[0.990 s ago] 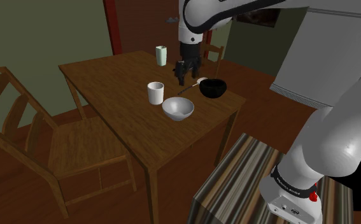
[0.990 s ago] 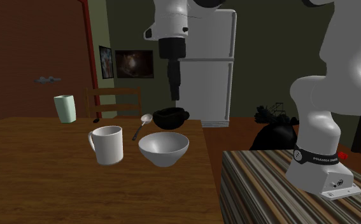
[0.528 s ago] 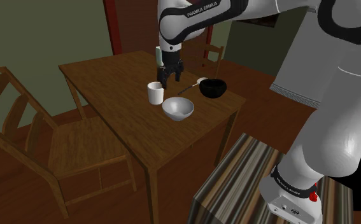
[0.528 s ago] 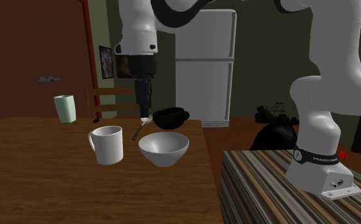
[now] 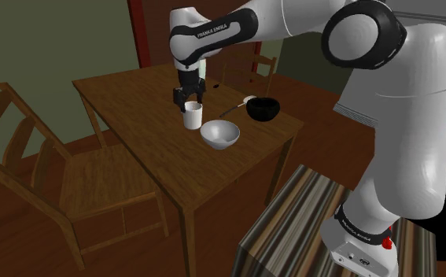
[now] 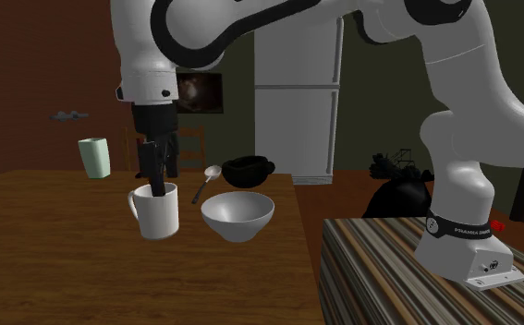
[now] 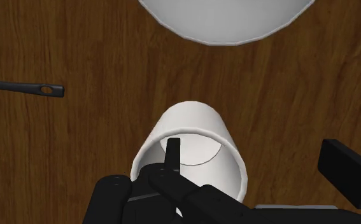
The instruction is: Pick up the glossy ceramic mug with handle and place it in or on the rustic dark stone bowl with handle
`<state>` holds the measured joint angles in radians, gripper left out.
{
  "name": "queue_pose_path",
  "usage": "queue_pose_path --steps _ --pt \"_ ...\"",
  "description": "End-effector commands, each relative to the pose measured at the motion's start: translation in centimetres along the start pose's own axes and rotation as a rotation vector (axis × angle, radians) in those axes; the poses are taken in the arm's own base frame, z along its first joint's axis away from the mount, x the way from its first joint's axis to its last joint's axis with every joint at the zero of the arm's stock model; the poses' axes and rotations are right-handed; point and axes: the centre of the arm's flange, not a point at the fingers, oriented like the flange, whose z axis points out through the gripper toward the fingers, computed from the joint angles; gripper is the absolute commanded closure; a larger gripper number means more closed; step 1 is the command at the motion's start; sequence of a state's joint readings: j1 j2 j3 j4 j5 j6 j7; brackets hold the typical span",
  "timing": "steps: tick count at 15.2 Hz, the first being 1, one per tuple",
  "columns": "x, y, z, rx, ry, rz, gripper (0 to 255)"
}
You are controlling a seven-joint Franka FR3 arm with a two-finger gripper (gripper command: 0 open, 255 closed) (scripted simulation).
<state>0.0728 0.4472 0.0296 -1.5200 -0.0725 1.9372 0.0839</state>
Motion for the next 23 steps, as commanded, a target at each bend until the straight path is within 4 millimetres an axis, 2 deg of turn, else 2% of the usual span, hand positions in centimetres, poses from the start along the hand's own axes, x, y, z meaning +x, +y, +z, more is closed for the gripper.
queue_pose_path --steps 1,2,10,18,19,23 --pt "2.6 -0.2 0.8 -0.003 0.002 0.001 0" --pt "3.7 -0.4 1.2 -0.005 0.003 0.001 0" --pt "3.7 -0.3 5.2 -0.005 0.003 0.001 0" --pt "3.7 -0.3 5.2 -0.005 0.003 0.001 0" --pt "3.7 -0.3 5.2 -0.005 0.003 0.001 255" --pt "3.7 -0.3 5.2 -0.005 0.003 0.001 255"
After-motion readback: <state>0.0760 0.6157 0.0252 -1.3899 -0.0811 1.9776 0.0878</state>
